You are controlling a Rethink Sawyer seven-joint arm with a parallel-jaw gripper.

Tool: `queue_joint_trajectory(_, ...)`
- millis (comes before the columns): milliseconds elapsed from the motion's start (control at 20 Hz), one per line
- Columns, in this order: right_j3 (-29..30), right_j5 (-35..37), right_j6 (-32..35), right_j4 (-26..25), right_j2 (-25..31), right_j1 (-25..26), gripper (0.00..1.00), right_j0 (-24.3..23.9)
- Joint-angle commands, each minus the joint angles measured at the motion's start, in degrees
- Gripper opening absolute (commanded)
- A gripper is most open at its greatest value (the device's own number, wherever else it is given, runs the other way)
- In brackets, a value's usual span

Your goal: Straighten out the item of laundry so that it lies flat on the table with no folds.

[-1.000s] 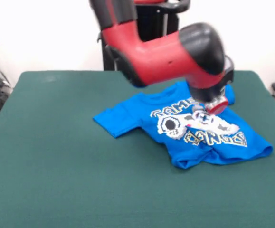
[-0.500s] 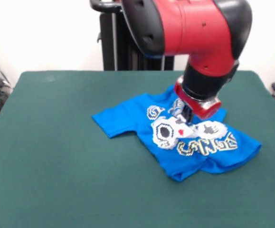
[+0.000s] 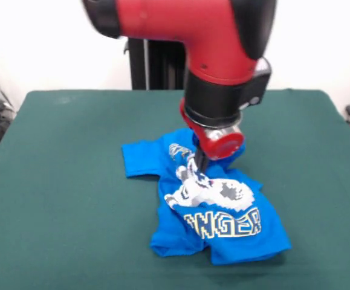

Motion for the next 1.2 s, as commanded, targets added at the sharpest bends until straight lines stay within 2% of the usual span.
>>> queue_joint_trajectory(50, -5.7, 9.1, -12.5, 4.7, 8.4, 2.5, 0.00, -0.7)
queue_joint_trajectory(250, -8.7, 10.6, -13.8, 5.7, 9.5, 4.8, 0.00, -1.1)
queue_joint_trajectory(450, -11.0, 10.0, -12.4, 4.7, 8.6, 7.3, 0.00, -0.1)
queue_joint_trajectory(950, -14.2, 4.6, -8.3, 2.2, 6.0, 14.3, 0.00, 3.0)
queue_joint_trajectory(1200, -14.2, 5.2, -6.6, 2.4, 4.6, 12.9, 0.00, 4.4)
